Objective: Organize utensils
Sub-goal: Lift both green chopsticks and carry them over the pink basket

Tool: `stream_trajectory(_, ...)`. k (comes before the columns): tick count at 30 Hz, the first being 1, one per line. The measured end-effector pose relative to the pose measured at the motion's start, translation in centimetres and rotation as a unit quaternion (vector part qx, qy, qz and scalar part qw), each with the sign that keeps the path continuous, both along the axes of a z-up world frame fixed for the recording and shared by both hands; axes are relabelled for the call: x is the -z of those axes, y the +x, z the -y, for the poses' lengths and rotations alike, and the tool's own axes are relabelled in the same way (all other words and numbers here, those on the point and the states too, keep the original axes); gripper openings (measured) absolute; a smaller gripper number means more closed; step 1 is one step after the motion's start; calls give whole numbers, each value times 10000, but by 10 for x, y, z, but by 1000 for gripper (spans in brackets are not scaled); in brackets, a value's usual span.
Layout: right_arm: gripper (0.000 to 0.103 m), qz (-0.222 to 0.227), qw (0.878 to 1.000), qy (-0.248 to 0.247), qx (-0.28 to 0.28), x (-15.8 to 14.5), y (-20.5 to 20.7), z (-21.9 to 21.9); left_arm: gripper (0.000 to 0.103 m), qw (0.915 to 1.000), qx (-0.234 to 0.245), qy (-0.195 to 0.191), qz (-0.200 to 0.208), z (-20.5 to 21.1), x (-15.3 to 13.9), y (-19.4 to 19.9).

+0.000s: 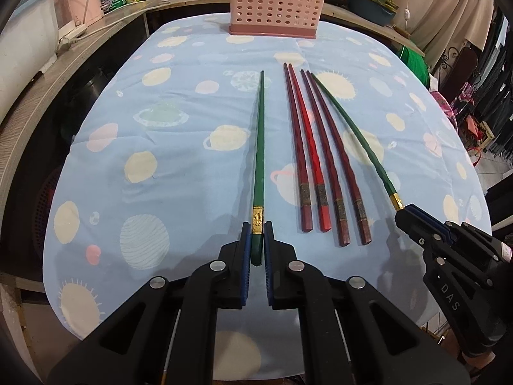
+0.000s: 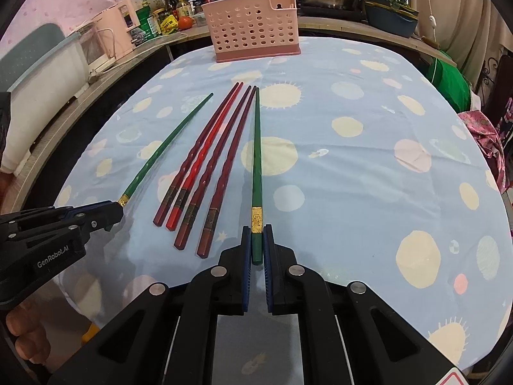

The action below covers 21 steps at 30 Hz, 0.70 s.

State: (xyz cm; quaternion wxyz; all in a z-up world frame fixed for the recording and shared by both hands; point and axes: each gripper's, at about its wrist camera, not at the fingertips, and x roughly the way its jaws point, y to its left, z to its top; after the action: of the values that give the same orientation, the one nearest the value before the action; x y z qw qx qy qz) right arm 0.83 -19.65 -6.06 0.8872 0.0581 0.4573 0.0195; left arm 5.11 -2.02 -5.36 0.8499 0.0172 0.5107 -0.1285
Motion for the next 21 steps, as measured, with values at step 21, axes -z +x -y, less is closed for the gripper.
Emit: stream_trajectory(21, 7, 1365, 9889, 491, 314, -125, 26, 40, 7, 9908, -283, -625, 1163, -10, -125, 38)
